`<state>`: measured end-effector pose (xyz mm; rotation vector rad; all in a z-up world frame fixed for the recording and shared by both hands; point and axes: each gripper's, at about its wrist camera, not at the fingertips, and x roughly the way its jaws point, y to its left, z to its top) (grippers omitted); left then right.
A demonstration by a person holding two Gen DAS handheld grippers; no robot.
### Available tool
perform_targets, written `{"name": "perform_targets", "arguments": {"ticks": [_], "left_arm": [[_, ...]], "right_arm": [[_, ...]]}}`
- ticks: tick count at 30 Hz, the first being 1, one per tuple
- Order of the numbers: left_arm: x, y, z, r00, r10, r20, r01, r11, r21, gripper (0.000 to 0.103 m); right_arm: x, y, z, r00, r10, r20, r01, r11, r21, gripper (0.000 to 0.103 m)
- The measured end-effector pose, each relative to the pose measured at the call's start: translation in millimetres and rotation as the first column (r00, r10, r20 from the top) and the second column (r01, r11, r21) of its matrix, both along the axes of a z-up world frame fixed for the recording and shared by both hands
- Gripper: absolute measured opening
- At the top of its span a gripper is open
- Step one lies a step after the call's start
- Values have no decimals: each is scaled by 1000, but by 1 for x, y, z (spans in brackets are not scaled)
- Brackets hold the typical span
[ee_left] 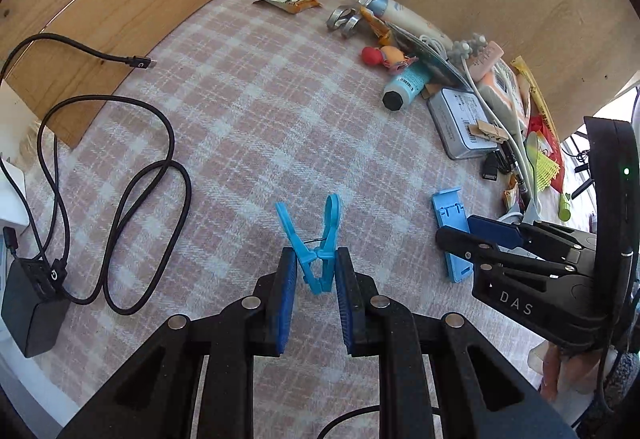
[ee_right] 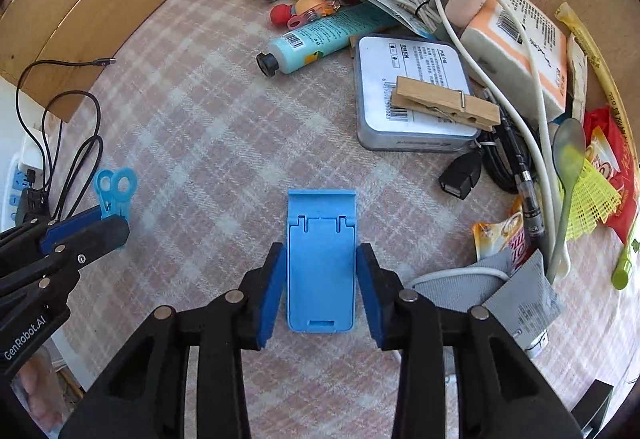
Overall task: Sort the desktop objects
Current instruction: 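Carry the clothespin and phone stand into the black tray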
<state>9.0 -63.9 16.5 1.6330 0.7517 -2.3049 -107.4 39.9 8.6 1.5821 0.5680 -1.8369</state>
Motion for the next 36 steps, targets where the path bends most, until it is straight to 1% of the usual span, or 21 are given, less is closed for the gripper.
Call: {"name": "perform_targets", "arguments": {"ticks": [2,5,6,9,10,11,12,13,16,19,21,23,26,28,32,35,36], "left_arm": [[9,3,5,1000,-2,-8,2,1000,5,18],[14,14,15,1000,-21,-19,21,1000,-6,18],[0,14,23,999,-32,-23,32,999,-6,18],[-2,28,34,997,-75,-33,75,997,-20,18],[-6,23,41,995,-96,-38,95,995,-22,18],[-12,31,48,992,-118,-43,117,993,-22,18],[-16,43,45,989,-140,-49,139,990,-22,18],[-19,53,49,985,-166,-55,165,986,-22,18],[-26,88,64,965,-249,-78,248,968,-27,18],[-31,127,79,935,-340,-104,339,940,-27,18],[-31,155,91,907,-403,-121,402,915,-31,18],[-35,184,98,875,-465,-135,465,885,-30,18],[-40,231,106,818,-555,-149,558,830,-25,18],[-42,265,107,773,-616,-152,620,784,-25,18],[-37,331,109,677,-721,-148,727,686,-20,18],[-26,381,108,595,-790,-148,798,602,-7,18],[-21,398,107,564,-813,-148,821,570,-2,18]], "right_arm": [[4,5,3,1000,-16,25,17,999,-32,35],[14,13,15,1000,-20,23,22,997,-77,35],[17,18,20,999,-26,30,29,995,-96,35],[24,37,38,999,-44,20,47,988,-145,35],[27,46,43,999,-53,8,54,987,-154,35],[29,55,48,998,-62,5,62,984,-165,35],[31,65,52,997,-74,10,75,981,-179,35],[40,72,58,996,-91,14,92,978,-189,35],[44,103,69,988,-153,8,152,965,-212,35],[45,160,83,973,-230,12,226,946,-234,35],[47,192,90,959,-283,0,275,931,-241,35],[52,233,99,937,-350,0,338,907,-251,35],[61,294,103,889,-457,-2,441,859,-258,35],[67,333,105,850,-526,-11,506,823,-258,35],[87,413,108,754,-657,-35,628,735,-256,35],[107,468,110,671,-740,-50,708,660,-251,35],[114,486,111,643,-764,-55,733,634,-247,35]]}}
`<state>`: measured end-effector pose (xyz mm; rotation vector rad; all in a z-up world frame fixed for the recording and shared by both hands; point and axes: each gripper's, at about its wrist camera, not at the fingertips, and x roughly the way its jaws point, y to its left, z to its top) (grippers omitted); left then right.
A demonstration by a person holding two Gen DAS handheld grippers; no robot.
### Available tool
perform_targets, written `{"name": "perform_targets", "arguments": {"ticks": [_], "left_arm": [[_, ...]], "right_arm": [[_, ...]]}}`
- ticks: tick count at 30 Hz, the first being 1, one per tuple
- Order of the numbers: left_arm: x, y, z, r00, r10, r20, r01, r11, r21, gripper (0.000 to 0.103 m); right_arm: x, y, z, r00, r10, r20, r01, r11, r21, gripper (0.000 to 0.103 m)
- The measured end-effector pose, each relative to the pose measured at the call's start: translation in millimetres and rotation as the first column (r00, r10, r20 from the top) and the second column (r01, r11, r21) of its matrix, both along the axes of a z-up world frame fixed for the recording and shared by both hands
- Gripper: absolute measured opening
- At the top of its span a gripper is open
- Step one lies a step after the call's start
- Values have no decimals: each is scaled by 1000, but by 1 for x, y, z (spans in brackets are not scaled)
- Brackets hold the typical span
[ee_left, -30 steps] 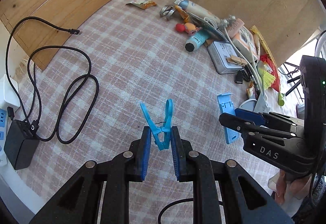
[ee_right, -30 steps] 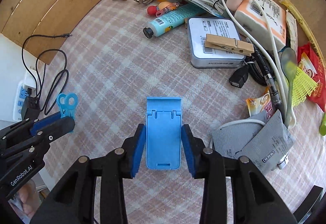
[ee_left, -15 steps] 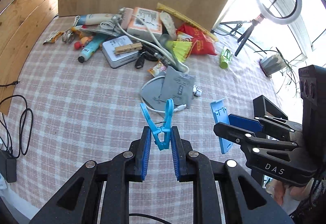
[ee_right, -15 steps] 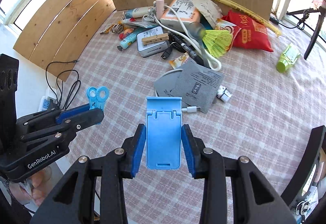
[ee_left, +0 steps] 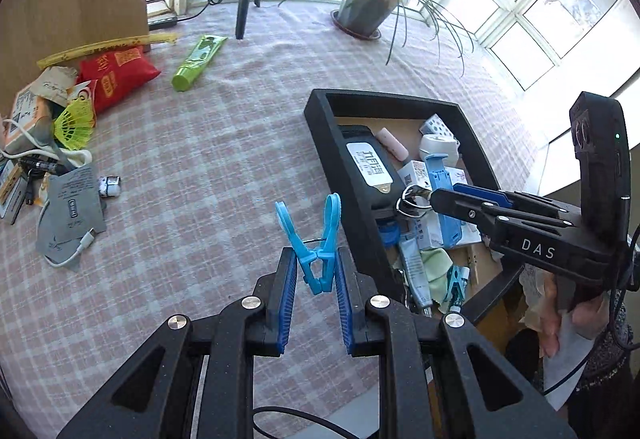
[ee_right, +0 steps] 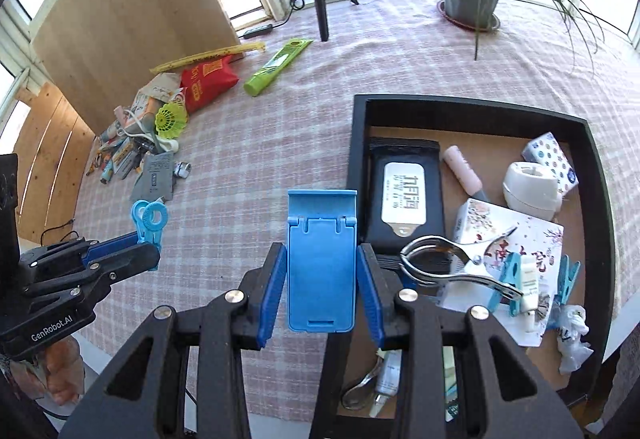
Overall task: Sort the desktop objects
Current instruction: 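Carry the clothespin and phone stand into the black tray, then open both tools to release the clothespin and phone stand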
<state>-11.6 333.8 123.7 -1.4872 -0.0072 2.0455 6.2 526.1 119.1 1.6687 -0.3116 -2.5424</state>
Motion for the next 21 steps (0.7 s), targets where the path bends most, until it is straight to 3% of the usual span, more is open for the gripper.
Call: {"name": "perform_targets", "arguments": {"ticks": [7,13,14,15,16,18,21], "left_arm": [[42,91,-6,972,-232,20,233,973,-9,18],[61,129,-1,949,-315,-12,314,949,-14,18],[64,133,-1,943,-333,-20,333,943,-20,30],[65,136,-1,941,-338,-30,336,941,-39,56],[65,137,-1,946,-321,-49,318,947,-52,66],[63,136,-1,952,-300,-65,296,953,-62,70],[59,132,0,959,-275,-62,272,961,-60,70]], "right_arm": [[46,93,-2,978,-206,8,206,978,30,35],[71,129,-1,956,-293,-4,293,955,45,36],[75,132,1,954,-301,-15,301,953,45,36],[76,135,1,951,-310,-11,310,949,54,42],[77,137,1,946,-325,-3,325,943,67,53],[79,139,3,939,-342,-8,342,937,75,62],[79,133,4,946,-325,-3,324,942,84,62]]}}
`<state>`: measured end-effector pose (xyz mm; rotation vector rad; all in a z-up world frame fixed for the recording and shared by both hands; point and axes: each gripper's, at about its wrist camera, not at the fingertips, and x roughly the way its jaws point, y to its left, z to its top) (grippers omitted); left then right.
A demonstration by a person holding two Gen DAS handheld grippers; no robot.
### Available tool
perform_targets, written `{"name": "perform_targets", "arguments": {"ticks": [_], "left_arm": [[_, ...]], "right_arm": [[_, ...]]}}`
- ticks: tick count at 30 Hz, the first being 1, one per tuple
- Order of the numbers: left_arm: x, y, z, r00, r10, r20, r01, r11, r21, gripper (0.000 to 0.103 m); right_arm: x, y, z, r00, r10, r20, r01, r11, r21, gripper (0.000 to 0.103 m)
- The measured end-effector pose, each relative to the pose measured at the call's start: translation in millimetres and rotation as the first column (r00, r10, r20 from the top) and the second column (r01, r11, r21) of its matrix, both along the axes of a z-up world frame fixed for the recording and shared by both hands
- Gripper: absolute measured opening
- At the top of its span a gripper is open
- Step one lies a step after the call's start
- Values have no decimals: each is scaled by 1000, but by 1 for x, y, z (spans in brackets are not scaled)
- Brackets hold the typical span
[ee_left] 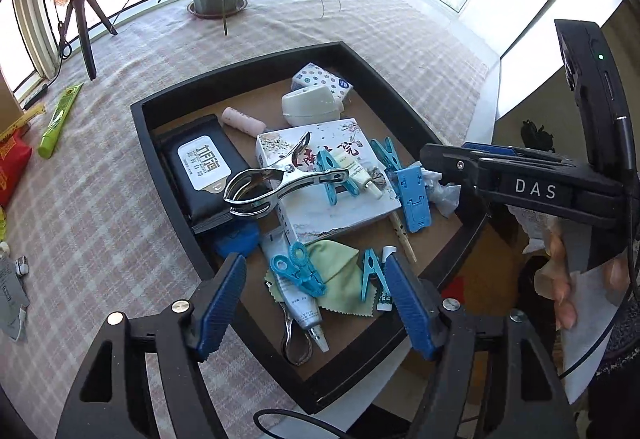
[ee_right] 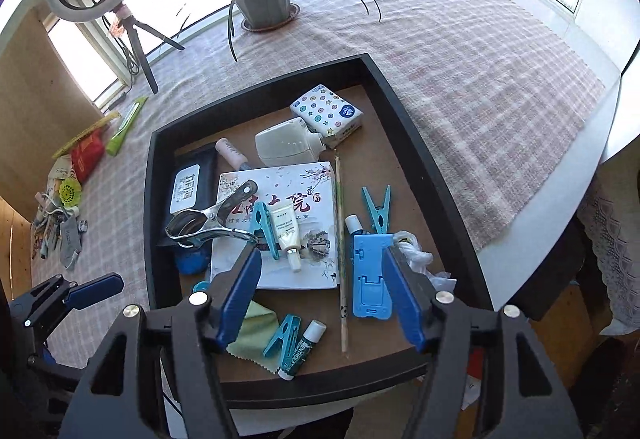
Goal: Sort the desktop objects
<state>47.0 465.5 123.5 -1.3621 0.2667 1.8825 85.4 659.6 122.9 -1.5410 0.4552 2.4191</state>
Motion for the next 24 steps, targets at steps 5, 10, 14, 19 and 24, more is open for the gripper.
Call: {"name": "perform_targets", "arguments": {"ticks": [5,10,14,19,24], "left_arm": [[-7,-16,7,998,49,-28,-49,999,4,70],[-15,-40,11,994,103,-45,-102,995,13,70],[-22,-66,12,986,157,-55,-157,988,13,70],[-31,-104,9,973,222,-56,-222,975,-1,70],[-38,-145,6,955,291,-56,-292,956,-9,70]], "right_arm": [[-3,-16,1,999,36,-12,-35,999,26,62],[-13,-39,7,996,78,-35,-78,997,9,62],[-23,-68,9,991,129,-38,-128,991,28,62],[-35,-110,9,980,192,-44,-192,981,9,62],[-45,-154,8,965,258,-48,-258,966,8,62]]}}
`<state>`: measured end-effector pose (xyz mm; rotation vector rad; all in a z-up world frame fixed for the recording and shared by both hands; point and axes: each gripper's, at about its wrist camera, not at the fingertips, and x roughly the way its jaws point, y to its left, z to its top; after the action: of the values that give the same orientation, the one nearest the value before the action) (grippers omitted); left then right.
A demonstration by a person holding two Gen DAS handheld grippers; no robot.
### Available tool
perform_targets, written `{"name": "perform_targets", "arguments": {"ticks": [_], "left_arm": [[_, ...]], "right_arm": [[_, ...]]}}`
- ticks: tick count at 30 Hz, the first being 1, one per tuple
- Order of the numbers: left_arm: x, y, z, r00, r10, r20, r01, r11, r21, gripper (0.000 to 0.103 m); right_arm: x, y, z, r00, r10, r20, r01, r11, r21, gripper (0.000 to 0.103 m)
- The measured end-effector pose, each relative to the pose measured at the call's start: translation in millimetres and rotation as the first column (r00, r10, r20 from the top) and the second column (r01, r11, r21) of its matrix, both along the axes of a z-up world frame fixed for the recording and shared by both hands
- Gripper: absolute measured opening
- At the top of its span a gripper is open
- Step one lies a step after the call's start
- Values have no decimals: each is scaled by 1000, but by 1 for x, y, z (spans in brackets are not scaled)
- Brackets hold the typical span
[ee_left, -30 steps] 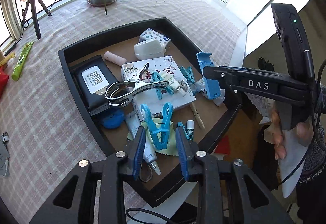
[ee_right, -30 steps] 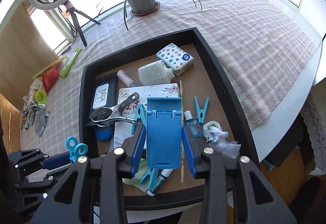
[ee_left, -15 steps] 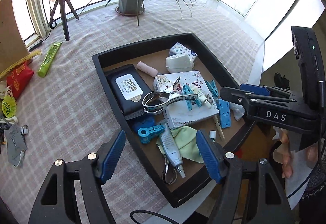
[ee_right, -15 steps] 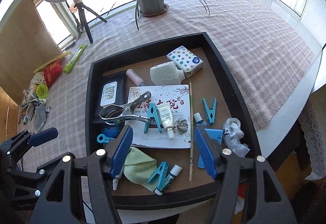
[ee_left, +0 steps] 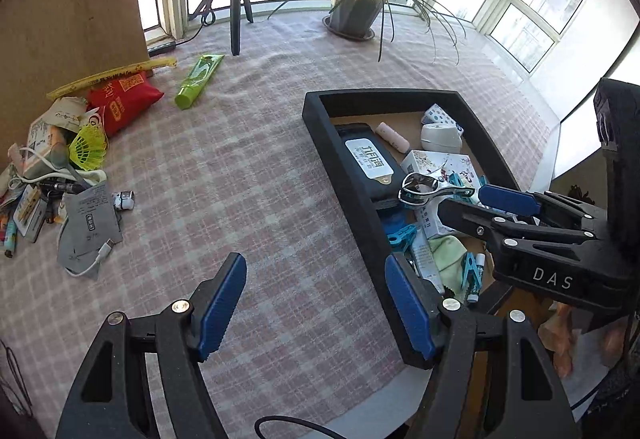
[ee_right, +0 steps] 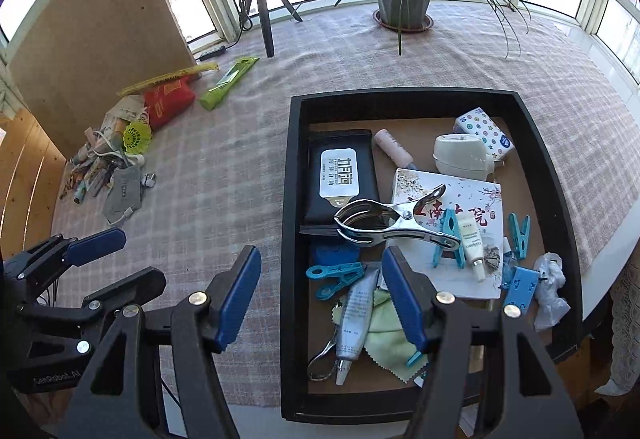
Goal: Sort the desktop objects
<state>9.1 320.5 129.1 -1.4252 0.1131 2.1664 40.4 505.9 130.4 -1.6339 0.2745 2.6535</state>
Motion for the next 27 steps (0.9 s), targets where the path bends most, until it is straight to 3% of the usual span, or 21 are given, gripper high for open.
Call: {"name": "perform_targets", "arguments": {"ticks": [9,19,27], "left_arm": [[-5,-88,-22,986,167,11,-165,982,-93,70],[-4,-193,-33,938,346,16,-343,934,-104,70],[2,-238,-43,910,413,36,-406,906,-120,72]], "right_arm": [[-15,-74,-11,996,87,-5,-87,996,-13,62],[-31,-166,-36,979,205,8,-205,978,-33,63],[-31,-221,-51,961,275,17,-274,961,-32,63]]}}
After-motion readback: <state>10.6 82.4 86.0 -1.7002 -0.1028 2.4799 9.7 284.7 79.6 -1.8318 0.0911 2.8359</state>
